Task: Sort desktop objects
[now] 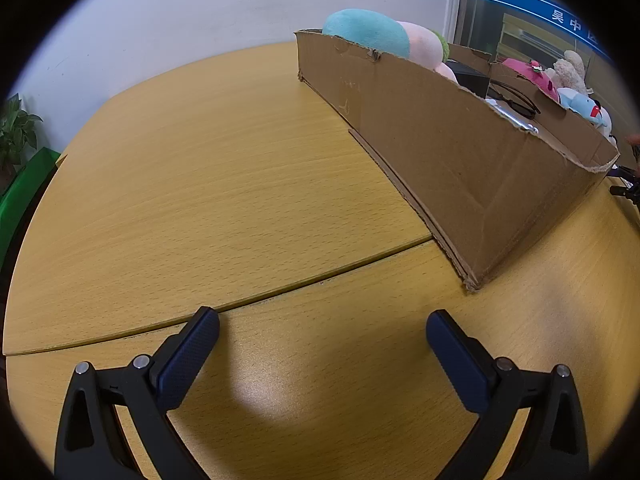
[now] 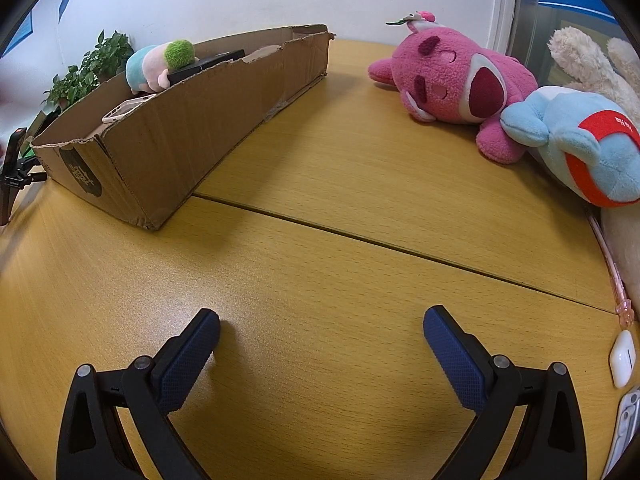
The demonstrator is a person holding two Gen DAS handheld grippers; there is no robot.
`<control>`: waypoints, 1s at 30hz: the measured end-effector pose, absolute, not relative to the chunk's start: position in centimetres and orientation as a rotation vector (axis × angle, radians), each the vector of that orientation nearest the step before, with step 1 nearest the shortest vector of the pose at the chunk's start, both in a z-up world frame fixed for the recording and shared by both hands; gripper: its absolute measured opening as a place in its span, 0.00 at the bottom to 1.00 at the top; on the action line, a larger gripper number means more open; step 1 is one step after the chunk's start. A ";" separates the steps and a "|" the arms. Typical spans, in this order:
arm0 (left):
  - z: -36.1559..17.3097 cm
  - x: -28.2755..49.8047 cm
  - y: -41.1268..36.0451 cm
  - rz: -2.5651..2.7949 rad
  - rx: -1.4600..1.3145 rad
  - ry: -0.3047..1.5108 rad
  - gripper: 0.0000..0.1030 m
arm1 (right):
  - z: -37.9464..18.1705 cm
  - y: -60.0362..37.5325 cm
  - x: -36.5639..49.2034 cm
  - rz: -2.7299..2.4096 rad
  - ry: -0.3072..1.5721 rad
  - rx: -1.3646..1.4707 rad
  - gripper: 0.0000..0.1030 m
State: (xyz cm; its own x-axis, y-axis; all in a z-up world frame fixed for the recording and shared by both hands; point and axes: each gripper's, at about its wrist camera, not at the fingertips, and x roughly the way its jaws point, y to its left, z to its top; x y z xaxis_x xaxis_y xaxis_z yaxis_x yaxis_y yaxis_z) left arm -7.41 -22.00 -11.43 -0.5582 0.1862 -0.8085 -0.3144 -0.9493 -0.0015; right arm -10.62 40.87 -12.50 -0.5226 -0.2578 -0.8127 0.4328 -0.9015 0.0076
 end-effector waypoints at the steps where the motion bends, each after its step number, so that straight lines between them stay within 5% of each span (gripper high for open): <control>1: -11.4 -7.4 -22.0 2.539 -1.293 0.206 1.00 | -12.5 40.9 -10.6 -2.424 0.275 1.248 1.00; 30: -11.6 -7.4 -21.3 2.556 -1.303 0.195 1.00 | -12.5 41.1 -10.6 -2.416 0.275 1.245 1.00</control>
State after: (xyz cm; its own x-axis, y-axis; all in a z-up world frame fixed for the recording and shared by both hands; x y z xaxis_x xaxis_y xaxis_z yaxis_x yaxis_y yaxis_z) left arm -7.38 -21.27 -11.60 -0.5611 0.1733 -0.8094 -0.2942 -0.9557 -0.0007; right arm -10.64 41.15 -12.52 -0.5186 -0.2643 -0.8131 0.4405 -0.8977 0.0108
